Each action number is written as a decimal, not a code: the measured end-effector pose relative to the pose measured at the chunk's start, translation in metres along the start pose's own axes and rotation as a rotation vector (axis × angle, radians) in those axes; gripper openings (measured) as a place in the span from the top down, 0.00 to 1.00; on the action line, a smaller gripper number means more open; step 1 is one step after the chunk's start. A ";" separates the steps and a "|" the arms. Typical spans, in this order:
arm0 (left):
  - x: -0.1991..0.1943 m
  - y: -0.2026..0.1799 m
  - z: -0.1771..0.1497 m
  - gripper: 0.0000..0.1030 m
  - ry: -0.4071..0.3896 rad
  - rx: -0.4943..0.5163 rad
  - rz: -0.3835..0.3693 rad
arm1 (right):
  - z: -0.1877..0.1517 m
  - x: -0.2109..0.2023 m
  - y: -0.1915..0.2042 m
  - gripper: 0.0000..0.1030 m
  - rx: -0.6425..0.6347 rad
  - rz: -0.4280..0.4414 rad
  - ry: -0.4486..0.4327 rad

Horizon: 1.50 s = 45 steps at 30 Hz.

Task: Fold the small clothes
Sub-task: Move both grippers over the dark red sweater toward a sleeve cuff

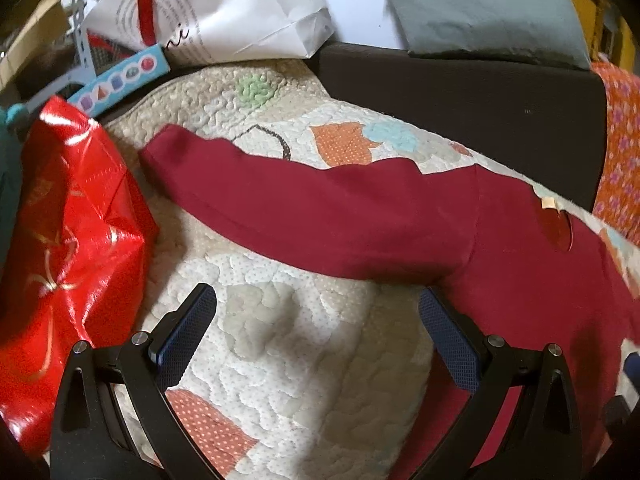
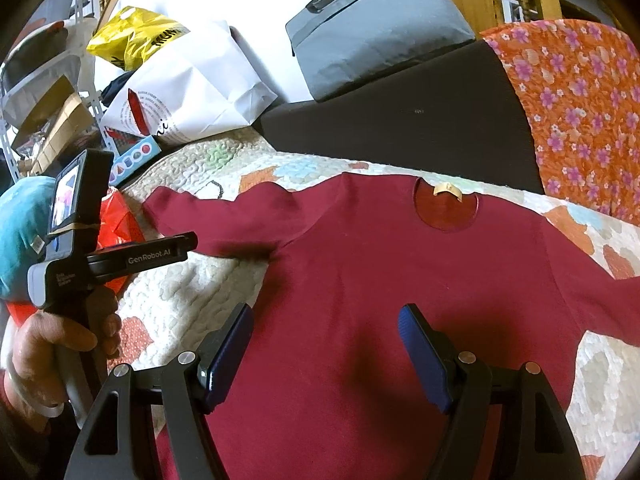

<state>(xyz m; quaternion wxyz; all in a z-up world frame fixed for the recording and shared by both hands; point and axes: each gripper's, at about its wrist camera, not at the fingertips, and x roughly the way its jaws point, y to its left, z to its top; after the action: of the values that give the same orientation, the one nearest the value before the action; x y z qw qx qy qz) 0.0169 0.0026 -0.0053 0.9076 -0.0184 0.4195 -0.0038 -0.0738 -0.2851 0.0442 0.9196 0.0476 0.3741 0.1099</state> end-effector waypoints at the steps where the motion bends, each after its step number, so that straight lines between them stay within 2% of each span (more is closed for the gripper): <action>1: 0.000 0.000 0.001 0.01 -0.004 -0.002 0.008 | 0.000 0.001 0.000 0.29 -0.001 0.003 0.002; 5: -0.001 0.001 0.004 0.01 -0.022 0.014 0.033 | 0.001 0.010 0.007 0.29 -0.023 0.004 0.019; 14: 0.002 0.005 0.010 0.01 -0.014 0.007 0.027 | 0.004 0.015 0.010 0.29 -0.028 0.013 0.028; 39: 0.017 0.012 0.017 0.01 0.031 -0.015 0.041 | 0.013 0.045 0.018 0.29 -0.039 0.020 0.068; 45: 0.024 0.014 0.019 0.01 0.050 -0.025 0.025 | 0.012 0.051 0.018 0.29 -0.026 0.028 0.078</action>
<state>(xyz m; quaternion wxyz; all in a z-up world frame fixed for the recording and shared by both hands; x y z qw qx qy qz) 0.0468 0.0164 -0.0115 0.8965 -0.0244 0.4421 0.0123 -0.0327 -0.2557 0.0207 0.9033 0.0364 0.4074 0.1293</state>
